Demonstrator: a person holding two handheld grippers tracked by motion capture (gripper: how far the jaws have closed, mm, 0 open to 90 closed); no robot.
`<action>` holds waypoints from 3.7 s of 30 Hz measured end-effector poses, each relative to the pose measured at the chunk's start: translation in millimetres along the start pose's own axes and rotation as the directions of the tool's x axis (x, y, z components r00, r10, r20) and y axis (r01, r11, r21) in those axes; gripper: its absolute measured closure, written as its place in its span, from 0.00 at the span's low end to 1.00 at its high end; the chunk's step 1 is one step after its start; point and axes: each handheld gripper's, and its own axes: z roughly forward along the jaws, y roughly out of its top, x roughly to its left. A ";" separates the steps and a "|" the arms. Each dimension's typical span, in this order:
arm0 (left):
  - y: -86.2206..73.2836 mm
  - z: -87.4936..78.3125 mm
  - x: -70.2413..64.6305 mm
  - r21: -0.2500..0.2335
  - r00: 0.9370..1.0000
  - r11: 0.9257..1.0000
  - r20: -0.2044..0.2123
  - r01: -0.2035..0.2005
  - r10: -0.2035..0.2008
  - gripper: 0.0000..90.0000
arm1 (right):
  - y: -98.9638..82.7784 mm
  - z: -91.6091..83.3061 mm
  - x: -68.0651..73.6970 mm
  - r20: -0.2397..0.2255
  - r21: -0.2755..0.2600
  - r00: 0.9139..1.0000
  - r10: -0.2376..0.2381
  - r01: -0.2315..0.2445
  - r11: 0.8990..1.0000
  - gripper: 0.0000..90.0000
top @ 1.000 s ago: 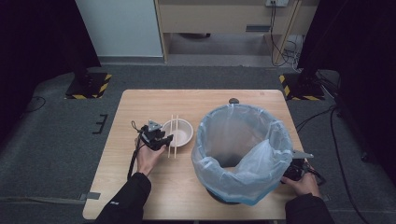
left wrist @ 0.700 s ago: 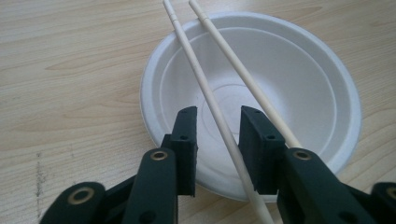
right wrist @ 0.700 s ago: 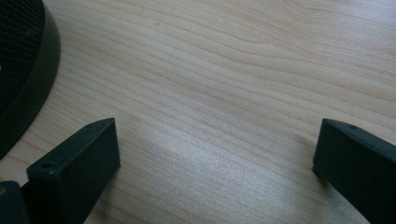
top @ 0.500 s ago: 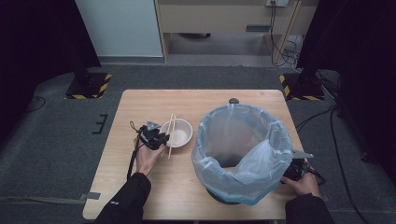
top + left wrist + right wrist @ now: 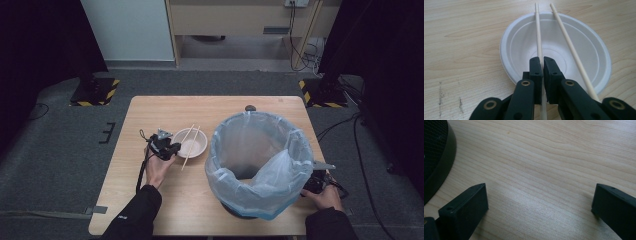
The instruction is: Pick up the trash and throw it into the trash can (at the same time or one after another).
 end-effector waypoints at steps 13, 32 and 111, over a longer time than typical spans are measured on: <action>2.0 6.3 -3.4 -0.015 0.999 0.999 0.031 -0.036 0.037 0.87 | 0.1 0.1 0.0 -0.001 0.000 1.000 0.000 0.000 1.000 0.01; 7.9 2.9 -8.1 -0.017 0.996 0.997 0.039 -0.080 0.080 0.95 | 0.1 0.1 0.0 -0.001 0.000 1.000 0.000 0.000 1.000 0.01; 85.9 -203.3 -48.8 -0.696 0.948 0.717 0.244 0.024 0.205 0.95 | 0.1 0.1 0.0 -0.001 0.000 1.000 -0.001 0.001 1.000 0.01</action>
